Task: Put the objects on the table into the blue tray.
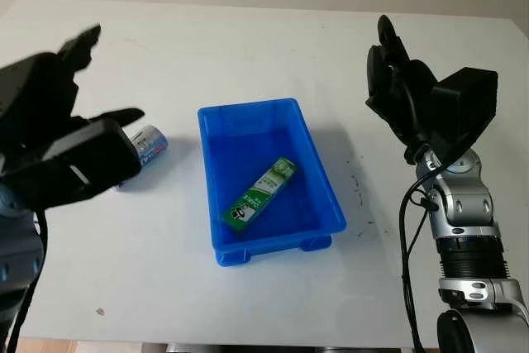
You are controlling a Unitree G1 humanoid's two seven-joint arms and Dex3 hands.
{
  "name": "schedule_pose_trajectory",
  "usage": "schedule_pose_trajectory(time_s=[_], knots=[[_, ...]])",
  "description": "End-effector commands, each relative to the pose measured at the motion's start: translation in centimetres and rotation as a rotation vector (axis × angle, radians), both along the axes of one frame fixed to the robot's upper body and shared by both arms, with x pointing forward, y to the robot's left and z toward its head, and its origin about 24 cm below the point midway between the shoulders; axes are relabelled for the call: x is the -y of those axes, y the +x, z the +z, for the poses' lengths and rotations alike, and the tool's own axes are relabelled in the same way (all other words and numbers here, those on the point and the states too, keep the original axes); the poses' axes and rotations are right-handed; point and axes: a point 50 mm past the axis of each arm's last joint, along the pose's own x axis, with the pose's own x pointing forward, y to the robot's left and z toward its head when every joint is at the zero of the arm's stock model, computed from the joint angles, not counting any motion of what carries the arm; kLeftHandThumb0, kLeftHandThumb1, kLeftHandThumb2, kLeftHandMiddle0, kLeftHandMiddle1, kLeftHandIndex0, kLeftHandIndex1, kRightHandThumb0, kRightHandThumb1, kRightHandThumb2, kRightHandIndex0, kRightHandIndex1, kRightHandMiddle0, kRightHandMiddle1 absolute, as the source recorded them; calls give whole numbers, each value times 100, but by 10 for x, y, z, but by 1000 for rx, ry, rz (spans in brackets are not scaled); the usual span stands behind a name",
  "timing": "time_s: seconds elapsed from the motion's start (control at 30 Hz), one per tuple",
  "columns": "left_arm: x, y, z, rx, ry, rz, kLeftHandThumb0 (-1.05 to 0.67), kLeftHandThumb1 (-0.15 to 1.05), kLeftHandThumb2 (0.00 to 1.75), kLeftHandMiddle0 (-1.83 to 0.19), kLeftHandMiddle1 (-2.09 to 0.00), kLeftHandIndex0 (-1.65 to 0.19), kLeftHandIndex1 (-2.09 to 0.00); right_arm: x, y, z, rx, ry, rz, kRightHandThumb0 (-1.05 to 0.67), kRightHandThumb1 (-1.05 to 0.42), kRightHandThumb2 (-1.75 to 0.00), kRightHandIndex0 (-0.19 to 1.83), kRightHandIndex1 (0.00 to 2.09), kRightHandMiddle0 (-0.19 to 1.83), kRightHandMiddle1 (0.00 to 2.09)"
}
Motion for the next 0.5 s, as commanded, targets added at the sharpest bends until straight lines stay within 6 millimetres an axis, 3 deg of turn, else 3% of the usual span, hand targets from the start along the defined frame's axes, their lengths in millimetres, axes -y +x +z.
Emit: schedule_pose_trajectory(time_s=[0.0, 0.1, 0.13, 0.2, 0.47], knots=[[5, -3, -5, 12, -42, -20, -83, 105, 12, -39, -18, -20, -6, -3, 1, 3, 19, 1, 13, -76, -105, -75, -19, 0, -19, 0], [9, 0, -17, -19, -79, -4, -82, 105, 12, -57, -28, -18, -5, -3, 1, 2, 22, -7, 15, -77, -105, -74, -19, 0, -19, 0], [10, 2, -21, -34, -85, 0, -81, 105, 12, -38, -17, -16, -4, -2, 2, 2, 23, -8, 16, -77, -105, -74, -19, 0, -19, 0], [14, 7, -28, -79, -65, 21, -81, 105, 12, -25, -9, -14, -4, -1, 2, 3, 24, -11, 17, -77, -105, -74, -19, 0, -19, 0], [25, 28, -51, -274, 72, 77, -90, 105, 13, -6, -3, -5, -1, 2, 0, 5, 27, 4, 9, -77, -105, -72, -19, 0, -19, 0]])
